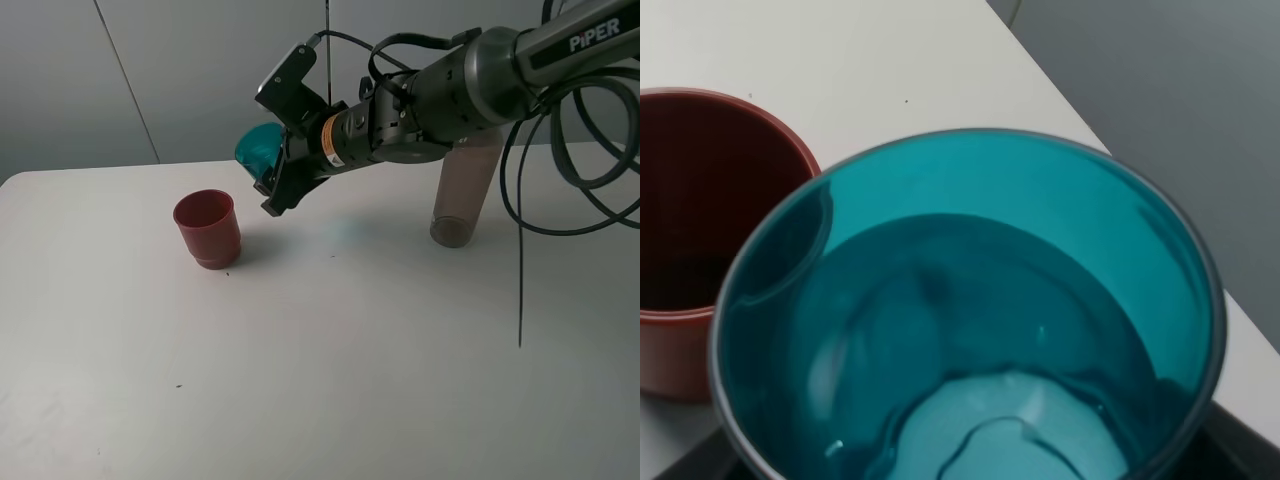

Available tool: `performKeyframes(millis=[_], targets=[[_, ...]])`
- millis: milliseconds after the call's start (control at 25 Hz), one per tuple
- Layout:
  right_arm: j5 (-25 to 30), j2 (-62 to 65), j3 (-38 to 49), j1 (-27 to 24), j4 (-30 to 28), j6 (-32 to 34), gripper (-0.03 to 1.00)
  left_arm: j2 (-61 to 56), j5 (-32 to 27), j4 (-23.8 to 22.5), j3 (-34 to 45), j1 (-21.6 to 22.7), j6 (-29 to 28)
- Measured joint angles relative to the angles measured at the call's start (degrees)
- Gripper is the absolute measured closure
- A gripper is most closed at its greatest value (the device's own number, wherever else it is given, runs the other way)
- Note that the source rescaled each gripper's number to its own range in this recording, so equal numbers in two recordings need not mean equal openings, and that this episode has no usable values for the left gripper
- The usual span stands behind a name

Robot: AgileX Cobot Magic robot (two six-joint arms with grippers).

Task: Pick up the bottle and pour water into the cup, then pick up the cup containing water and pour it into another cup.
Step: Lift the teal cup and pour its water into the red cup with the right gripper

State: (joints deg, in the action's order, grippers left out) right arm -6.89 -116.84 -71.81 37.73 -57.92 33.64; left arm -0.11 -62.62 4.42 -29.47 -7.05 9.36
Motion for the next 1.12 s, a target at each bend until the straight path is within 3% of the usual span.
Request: performKeyframes(millis=[600,880,1120], targets=[[5.0,-1.0,-3.5,2.2,-2.3,-2.6,0.81,0.0,0.0,0.0,0.0,0.0,0.1],[9.0,-1.0,-5.6,3.5,-6.5,-2.4,0.81,0.0,0.0,0.0,0.0,0.0,0.2],[11.7,-1.0,-6.0,5.2,-13.4,1.9,0.81,0.0,0.0,0.0,0.0,0.0,0.2]])
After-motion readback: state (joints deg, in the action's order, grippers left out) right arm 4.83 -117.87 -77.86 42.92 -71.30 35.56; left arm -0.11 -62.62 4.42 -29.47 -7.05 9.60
